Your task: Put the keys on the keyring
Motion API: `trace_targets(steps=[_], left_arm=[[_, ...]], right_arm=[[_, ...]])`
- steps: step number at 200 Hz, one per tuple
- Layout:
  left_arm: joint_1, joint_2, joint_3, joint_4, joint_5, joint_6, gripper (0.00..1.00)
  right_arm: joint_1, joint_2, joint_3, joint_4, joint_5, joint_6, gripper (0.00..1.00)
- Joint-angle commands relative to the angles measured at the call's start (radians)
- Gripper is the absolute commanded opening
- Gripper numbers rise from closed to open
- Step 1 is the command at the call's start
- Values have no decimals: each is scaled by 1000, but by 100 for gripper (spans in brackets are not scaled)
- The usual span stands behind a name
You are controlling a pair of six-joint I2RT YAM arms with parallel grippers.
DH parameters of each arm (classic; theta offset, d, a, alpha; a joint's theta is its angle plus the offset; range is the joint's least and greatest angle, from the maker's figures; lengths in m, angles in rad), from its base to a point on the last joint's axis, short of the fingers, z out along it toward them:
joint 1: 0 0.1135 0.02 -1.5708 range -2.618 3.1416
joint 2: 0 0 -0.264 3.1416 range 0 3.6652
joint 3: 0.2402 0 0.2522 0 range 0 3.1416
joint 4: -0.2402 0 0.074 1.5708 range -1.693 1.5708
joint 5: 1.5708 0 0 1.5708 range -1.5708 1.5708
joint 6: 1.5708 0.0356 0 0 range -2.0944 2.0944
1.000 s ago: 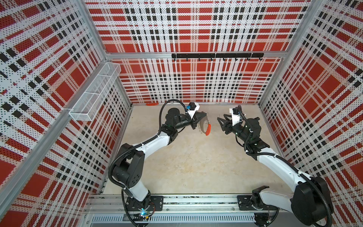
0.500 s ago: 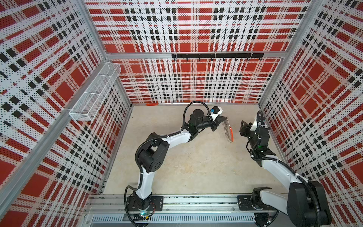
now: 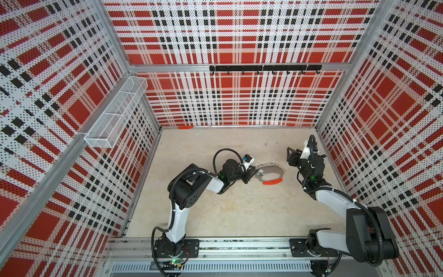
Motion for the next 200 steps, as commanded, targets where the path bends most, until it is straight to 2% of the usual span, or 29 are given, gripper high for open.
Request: trace_targets(steps=[1,15,40,50,68,99,117,143,155,163,173,183,187,200], left_arm=[[17,-164,-19,-40,-184,-4,98],[32,-262,-41,-137,-315,-12,98],[79,-434,-111,-246,-600,13,98],[91,-493,-159,-246,-728,58,98],[115,-555,-262,-165,-929,136,98],[189,-579,-379,-54,-1054,178,98],[222,-561,-437,35,-1133,184,98],[304,-526,-558,252,-1064,184,98],[353,-508,-615,409,-999,168,98],[361,-519,-620,393,-1013,161,98],[397,-524,-634,426,-952,161,98],[421,-524,-643,436,-924,154,98],[462,-521,-655,455,-907,147,98],[542,-469,-706,632,-817,88,98]], right_arm=[[-11,-1,22,13,73,-17,60],[-10,-22,-1,9,117,-61,60],[-10,-42,-35,-47,302,-129,60],[-10,-34,-61,-28,347,-173,60],[-11,-21,-139,81,361,-256,62],[-9,29,-287,396,331,-323,63],[-9,62,-257,391,293,-329,65],[-8,131,-186,342,242,-387,66],[-14,180,-228,495,239,-392,66],[-13,217,-260,573,267,-373,66],[-17,270,-308,732,290,-375,68],[-20,240,-319,691,306,-352,69],[-21,235,-314,670,305,-345,69],[-31,260,-305,705,284,-356,69]])
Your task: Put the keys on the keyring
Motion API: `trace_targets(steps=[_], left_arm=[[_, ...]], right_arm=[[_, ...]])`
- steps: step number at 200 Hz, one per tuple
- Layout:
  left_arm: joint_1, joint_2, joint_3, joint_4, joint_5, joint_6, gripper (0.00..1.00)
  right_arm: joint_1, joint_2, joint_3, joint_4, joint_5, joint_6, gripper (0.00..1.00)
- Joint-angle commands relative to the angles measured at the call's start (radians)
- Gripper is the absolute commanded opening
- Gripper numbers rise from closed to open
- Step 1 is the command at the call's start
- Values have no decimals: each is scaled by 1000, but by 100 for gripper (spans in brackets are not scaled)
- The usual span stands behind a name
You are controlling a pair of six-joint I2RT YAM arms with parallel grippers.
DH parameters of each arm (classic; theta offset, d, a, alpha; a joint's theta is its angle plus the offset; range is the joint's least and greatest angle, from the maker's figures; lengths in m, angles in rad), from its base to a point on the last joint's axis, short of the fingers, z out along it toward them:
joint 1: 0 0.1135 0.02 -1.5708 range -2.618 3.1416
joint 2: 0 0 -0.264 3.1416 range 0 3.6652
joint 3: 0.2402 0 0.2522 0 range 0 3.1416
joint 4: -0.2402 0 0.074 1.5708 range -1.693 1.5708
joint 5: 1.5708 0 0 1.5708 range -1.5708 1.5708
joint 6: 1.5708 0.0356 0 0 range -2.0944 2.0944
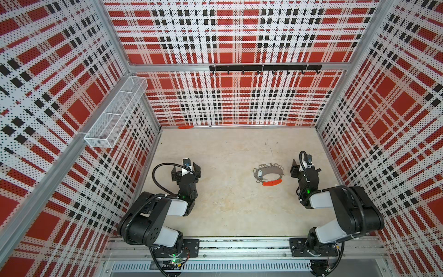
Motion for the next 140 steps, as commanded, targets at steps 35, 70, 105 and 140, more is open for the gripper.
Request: trace_targets(steps=[35,70,105,140], left_arm=[[219,95,-71,311,263,-171,98],[207,113,-19,259,248,-165,98],[195,109,-27,268,236,-158,98],[141,128,-77,402,161,-101,98]], right_arm=[[-20,13,-31,209,16,-2,89],[-20,16,42,75,1,-11,100],[-11,14,39,81,2,-23,100],[-2,10,41,69,-32,-43,100]])
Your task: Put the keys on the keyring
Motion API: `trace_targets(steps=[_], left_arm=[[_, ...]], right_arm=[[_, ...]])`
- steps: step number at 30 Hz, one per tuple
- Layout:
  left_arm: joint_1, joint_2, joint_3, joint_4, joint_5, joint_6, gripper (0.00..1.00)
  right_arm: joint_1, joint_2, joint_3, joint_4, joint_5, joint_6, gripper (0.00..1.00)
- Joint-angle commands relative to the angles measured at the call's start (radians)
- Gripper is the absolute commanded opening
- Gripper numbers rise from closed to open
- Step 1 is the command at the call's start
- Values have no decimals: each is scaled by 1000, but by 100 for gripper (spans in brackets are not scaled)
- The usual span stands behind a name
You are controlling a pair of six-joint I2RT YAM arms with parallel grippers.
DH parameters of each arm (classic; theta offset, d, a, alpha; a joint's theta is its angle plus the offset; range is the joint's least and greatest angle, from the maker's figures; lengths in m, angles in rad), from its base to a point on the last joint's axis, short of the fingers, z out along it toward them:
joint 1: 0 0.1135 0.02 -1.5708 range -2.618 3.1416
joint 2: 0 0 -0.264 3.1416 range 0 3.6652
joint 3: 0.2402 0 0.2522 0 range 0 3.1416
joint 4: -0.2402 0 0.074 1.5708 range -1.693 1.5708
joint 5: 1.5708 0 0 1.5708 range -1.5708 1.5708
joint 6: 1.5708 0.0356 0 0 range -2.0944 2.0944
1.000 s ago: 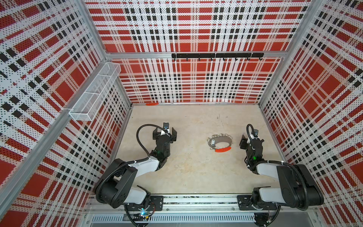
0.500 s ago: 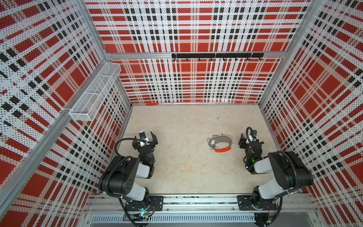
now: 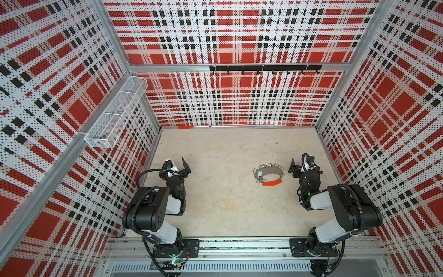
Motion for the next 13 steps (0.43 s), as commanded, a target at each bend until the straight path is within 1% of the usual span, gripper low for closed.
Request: trace_targets(steps=[1,4,6,8,13], left_arm=[[-23,16,-32,117,-50,43,98],[-1,8,-4,50,-14,25,98],[14,4,8,18,7,11,98],[20,2,11,11,17,8,98],[20,2,11,10,17,7,98]], right_arm=[[7,2,9,3,-25,-29,100],[-2,3,20,-18,-31,-26,100],[-8,8,26,-20,-69,-22,100],[-25,5,31,-40,-105,-10,100],[-26,0,18,-17,-100,-16,100]])
